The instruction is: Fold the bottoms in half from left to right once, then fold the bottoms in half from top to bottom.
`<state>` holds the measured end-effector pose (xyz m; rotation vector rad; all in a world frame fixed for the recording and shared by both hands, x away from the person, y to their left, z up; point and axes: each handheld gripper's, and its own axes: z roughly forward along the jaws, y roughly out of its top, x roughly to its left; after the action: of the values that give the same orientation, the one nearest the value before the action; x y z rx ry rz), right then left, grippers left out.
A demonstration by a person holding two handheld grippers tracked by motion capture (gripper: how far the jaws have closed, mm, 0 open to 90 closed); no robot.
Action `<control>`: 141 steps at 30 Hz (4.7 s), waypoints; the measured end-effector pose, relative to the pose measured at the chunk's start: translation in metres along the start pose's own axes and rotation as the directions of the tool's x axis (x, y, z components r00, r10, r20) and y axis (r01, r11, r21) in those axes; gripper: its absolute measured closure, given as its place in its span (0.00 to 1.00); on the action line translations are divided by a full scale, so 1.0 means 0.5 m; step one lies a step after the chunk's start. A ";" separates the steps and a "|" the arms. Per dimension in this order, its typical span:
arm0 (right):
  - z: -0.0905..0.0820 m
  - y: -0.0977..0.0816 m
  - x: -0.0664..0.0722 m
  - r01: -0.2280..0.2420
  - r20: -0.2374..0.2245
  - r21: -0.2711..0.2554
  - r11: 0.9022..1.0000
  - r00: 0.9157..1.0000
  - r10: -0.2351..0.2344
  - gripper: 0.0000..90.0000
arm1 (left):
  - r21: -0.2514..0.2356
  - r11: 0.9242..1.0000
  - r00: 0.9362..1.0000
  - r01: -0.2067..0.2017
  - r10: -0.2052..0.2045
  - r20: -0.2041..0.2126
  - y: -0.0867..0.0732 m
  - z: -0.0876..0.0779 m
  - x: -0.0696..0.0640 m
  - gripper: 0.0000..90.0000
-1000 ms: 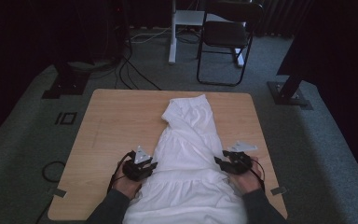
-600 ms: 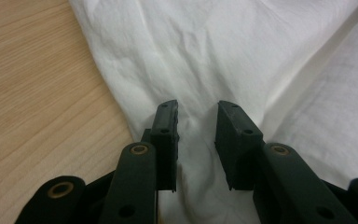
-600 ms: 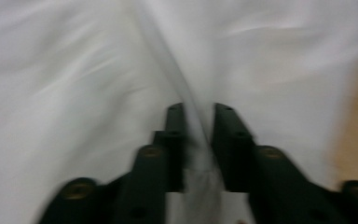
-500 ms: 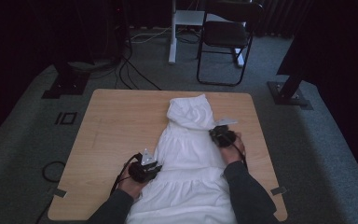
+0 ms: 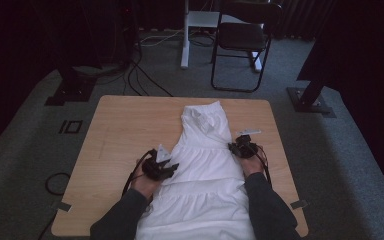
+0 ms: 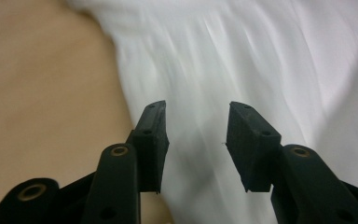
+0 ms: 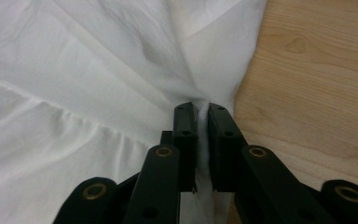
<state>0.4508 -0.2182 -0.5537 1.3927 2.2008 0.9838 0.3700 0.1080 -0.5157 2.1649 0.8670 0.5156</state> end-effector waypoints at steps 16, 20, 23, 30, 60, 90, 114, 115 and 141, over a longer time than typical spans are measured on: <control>-0.044 -0.056 0.024 0.003 -0.033 -0.019 1.000 0.999 -0.004 0.92 | 0.080 0.996 0.998 0.047 -0.049 0.027 -0.041 0.063 0.000 0.76; -0.089 -0.104 0.058 0.028 -0.071 -0.007 1.000 0.997 -0.028 0.92 | 0.061 0.997 0.998 0.039 -0.042 0.055 -0.086 0.015 -0.037 0.76; -0.127 -0.143 0.087 0.060 -0.104 0.013 0.998 0.993 -0.059 0.91 | 0.050 0.999 0.997 0.015 -0.018 0.072 -0.115 -0.017 -0.064 0.76; -0.167 -0.111 0.095 0.086 -0.115 -0.055 0.995 0.989 -0.092 0.54 | 0.041 0.999 0.997 0.007 -0.010 0.075 -0.123 -0.024 -0.072 0.75; 0.058 0.066 0.012 -0.035 0.015 0.018 0.999 0.999 0.034 0.73 | 0.037 0.999 0.997 -0.005 0.002 0.083 -0.132 -0.034 -0.088 0.74; 0.006 0.004 0.066 0.014 0.001 0.019 1.000 1.000 -0.014 0.72 | 0.092 0.991 0.996 0.094 -0.094 -0.005 -0.006 0.103 0.005 0.64; -0.050 -0.063 0.135 0.080 -0.055 0.017 0.997 0.995 -0.079 0.71 | 0.049 0.992 0.993 0.114 -0.114 0.009 -0.062 0.002 -0.035 0.51; -0.049 -0.063 0.135 0.081 -0.054 0.016 0.997 0.995 -0.080 0.71 | 0.028 0.992 0.992 0.126 -0.127 0.004 -0.053 -0.003 -0.027 0.49; -0.047 -0.054 0.123 0.062 -0.100 0.035 0.997 0.993 -0.058 0.66 | 0.107 0.987 0.992 0.122 -0.126 0.031 0.004 0.114 0.015 0.44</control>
<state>0.3908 -0.1795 -0.5527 1.3121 2.3303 1.0144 0.4094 0.0848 -0.5505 2.1908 1.0213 0.3731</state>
